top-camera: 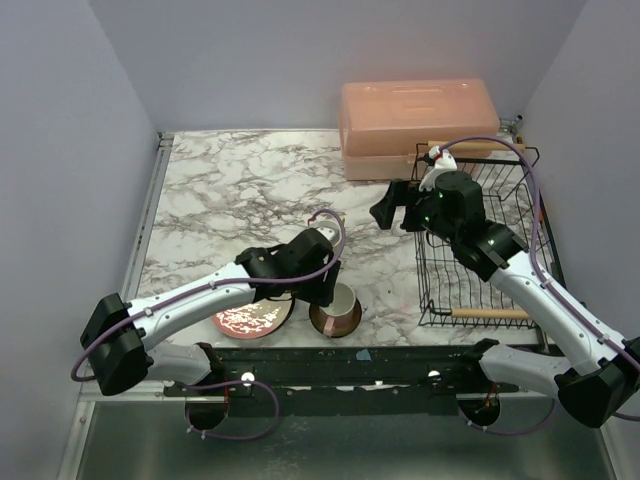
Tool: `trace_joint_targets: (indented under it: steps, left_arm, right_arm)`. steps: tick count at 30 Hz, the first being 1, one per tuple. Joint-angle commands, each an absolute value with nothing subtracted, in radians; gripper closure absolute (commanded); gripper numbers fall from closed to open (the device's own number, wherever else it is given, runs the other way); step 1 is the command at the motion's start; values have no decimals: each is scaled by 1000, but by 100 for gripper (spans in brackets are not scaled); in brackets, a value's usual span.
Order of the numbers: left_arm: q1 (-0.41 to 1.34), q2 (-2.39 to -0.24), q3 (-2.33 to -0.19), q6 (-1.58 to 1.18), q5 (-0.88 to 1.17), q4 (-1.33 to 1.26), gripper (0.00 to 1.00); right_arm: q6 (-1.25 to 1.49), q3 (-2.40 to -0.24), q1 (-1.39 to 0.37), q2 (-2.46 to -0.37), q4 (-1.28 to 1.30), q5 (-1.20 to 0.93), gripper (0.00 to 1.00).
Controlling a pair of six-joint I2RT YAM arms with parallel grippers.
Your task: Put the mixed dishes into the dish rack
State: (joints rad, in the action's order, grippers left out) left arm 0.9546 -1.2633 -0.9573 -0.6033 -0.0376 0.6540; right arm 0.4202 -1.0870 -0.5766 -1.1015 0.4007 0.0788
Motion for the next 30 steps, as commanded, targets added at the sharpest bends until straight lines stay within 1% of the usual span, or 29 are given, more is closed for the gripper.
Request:
trace_joint_targets:
  steps: [1,11,13,15,17,24,30]
  left_arm:
    - [986,-1308,-1000,-602,-68,650,45]
    - [1008,-1345,-1007,-580,-97,669,70]
    - [1008,-1349,-1015,-580,-95,674,76]
    - [1009,-1357,-1026,-581,-89,684,85]
    - [1009,-1370,-1039,-588,-87,698,89]
    - [1017,-1375,-1070,-600,-138,741,98]
    - [1017,-1355,-1123,-576,-179,779,100]
  right_arm:
    - [441,-1079,-574,-1111,386,42,0]
    - [446,-1054,-574,-1088,385,82,0]
    - [445,-1048,-573,-1080,385,90,0]
    - [441,-1041,-573,-1070,383,104,0]
    - [435,-1036,-574,-1059,387,133,0]
    - [412,-1024,-574,-1040,383,179,0]
    - [412,-1020,-574,-1038,383,181,0]
